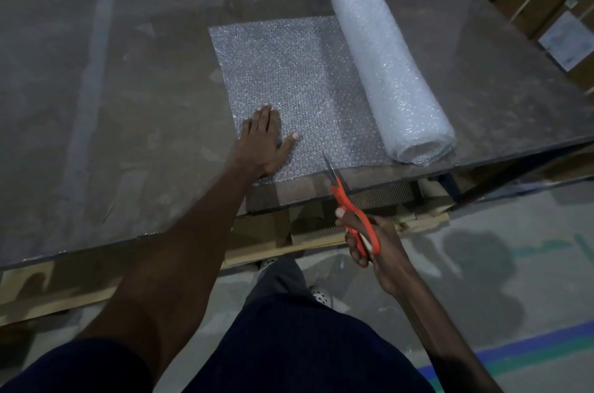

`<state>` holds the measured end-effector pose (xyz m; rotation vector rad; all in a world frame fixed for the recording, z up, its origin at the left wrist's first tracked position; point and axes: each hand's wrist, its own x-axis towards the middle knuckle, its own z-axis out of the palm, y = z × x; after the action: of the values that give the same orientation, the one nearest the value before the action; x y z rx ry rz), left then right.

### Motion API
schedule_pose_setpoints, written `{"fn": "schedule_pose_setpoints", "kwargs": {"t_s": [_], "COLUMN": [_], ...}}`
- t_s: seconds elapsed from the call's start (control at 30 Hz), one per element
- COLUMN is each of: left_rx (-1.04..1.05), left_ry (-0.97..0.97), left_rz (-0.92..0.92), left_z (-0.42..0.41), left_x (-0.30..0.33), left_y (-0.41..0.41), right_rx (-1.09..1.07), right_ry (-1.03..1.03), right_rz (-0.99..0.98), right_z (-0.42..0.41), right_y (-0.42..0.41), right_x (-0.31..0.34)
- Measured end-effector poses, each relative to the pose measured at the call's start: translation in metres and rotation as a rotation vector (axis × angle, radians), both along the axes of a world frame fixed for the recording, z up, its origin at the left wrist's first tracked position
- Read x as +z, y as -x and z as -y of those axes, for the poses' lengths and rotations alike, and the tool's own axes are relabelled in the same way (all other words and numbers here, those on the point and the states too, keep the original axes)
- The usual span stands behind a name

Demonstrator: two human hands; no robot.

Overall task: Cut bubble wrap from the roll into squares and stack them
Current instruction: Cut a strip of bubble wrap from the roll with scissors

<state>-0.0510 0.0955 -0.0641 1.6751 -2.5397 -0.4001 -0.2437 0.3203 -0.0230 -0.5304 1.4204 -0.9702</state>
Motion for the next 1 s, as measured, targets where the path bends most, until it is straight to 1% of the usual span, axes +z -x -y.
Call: {"fn": "schedule_pose_setpoints", "kwargs": {"t_s": [0.2, 0.7, 0.87, 1.0], "left_rx": [0.004, -0.001, 0.0, -0.004], "left_ry": [-0.001, -0.006, -0.012, -0.003], "left_rz": [-0.006, 0.005, 0.015, 0.009], "left_z": [-0.001, -0.0018, -0.0022, -0.0014], "left_x": [0.0017, 0.0036, 0.005, 0.003], "left_y": [0.0008, 0.0005, 0.0018, 0.0007], "right_rx": [-0.013, 0.035, -0.018, -0.044], "right_ry": [0.003, 0.039, -0.005, -0.002], "right_rz": [-0.008, -0.056, -0.041, -0.039], "right_z": [-0.0001, -0.0037, -0.0004, 0.0019], "right_y": [0.0015, 0.0019, -0.0001, -0.0034], "right_x": [-0.004, -0.0037, -0.0026, -0.0006]}}
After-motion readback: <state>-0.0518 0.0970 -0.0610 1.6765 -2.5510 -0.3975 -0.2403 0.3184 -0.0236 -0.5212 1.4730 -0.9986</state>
